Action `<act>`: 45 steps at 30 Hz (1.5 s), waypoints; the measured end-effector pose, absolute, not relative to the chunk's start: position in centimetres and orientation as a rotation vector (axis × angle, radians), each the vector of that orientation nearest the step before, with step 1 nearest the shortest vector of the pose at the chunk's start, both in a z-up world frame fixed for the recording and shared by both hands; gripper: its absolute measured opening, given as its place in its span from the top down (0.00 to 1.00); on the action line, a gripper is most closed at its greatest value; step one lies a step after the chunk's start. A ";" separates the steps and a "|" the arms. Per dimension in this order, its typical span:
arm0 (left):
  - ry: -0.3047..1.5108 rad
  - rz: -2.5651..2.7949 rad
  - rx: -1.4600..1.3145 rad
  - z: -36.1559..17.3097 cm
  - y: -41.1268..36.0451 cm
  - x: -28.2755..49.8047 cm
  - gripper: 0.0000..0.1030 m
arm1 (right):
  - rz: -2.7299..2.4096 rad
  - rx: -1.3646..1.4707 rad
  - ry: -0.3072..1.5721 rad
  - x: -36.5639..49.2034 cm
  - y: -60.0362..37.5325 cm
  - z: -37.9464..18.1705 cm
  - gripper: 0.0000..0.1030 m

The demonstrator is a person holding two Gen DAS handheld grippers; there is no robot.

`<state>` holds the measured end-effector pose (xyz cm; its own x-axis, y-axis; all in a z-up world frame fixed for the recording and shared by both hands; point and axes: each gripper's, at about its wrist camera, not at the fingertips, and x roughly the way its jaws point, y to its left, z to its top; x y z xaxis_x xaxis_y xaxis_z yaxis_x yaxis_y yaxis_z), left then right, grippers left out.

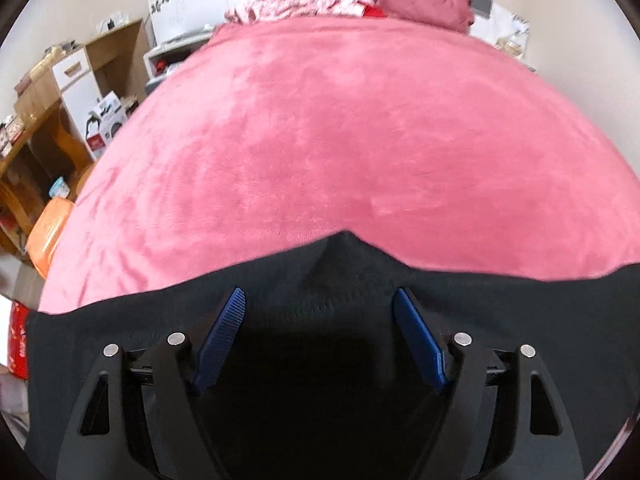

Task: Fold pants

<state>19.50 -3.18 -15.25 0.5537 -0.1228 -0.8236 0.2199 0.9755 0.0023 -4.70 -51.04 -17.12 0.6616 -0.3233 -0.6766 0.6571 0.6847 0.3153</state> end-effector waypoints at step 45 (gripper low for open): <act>0.959 -0.090 -0.017 -15.7 2.3 11.6 0.03 | -0.601 0.588 0.555 -8.9 -47.0 -16.3 0.02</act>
<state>11.61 2.28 -15.72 0.5711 -0.0840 -0.8165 0.0688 0.9961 -0.0543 -8.91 -47.01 -16.30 0.6932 -0.3544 -0.6276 0.6538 0.6758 0.3405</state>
